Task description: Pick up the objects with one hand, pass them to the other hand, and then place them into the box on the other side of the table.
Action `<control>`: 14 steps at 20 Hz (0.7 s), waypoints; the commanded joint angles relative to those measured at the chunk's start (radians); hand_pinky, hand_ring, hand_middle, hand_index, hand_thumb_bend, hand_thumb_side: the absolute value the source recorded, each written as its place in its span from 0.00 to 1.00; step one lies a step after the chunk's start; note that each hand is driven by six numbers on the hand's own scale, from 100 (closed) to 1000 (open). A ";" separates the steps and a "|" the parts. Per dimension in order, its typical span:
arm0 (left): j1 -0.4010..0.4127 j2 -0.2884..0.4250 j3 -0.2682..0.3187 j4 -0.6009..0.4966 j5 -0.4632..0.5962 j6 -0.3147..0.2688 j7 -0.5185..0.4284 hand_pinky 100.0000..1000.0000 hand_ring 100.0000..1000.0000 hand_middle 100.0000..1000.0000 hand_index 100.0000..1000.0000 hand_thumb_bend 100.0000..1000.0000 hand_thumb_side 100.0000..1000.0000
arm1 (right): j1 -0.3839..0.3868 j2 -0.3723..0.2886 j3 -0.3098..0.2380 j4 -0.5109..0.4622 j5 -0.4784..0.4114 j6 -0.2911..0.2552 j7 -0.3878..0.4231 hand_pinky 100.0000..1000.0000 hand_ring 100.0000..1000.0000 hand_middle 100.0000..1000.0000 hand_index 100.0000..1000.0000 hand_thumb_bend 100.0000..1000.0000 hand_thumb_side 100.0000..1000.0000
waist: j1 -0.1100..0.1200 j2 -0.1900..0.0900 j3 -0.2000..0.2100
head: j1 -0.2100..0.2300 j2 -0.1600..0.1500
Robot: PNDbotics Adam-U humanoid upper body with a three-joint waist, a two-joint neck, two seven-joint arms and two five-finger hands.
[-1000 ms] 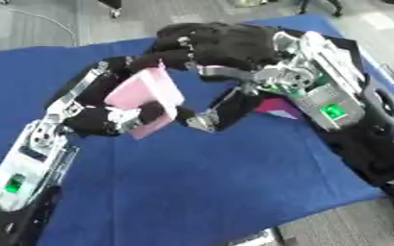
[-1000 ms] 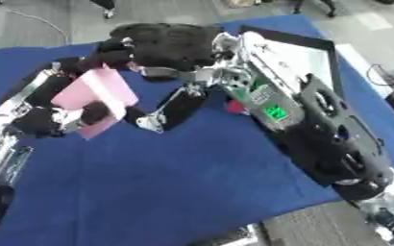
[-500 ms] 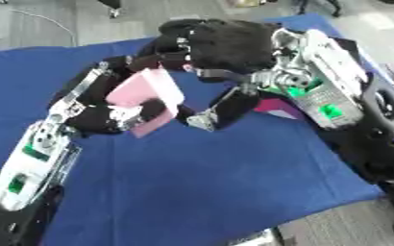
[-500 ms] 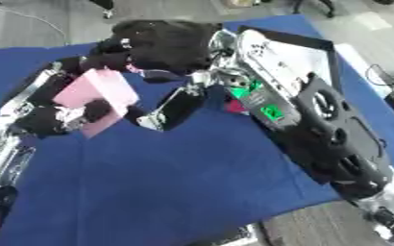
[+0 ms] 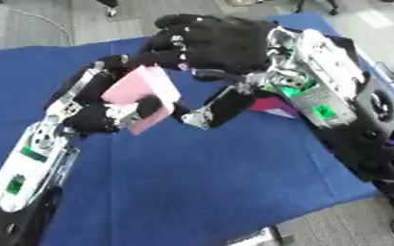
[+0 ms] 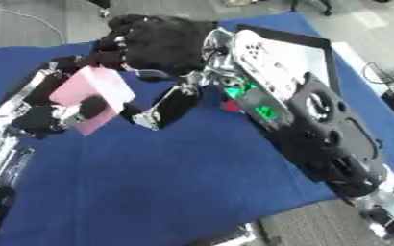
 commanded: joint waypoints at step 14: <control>-0.037 -0.029 -0.011 -0.032 0.000 -0.015 -0.046 0.56 0.38 0.36 0.58 0.63 0.23 | -0.016 0.005 -0.038 0.004 -0.009 0.010 -0.131 1.00 0.69 0.52 0.35 0.00 0.18 | -0.012 0.003 -0.002 | -0.010 -0.003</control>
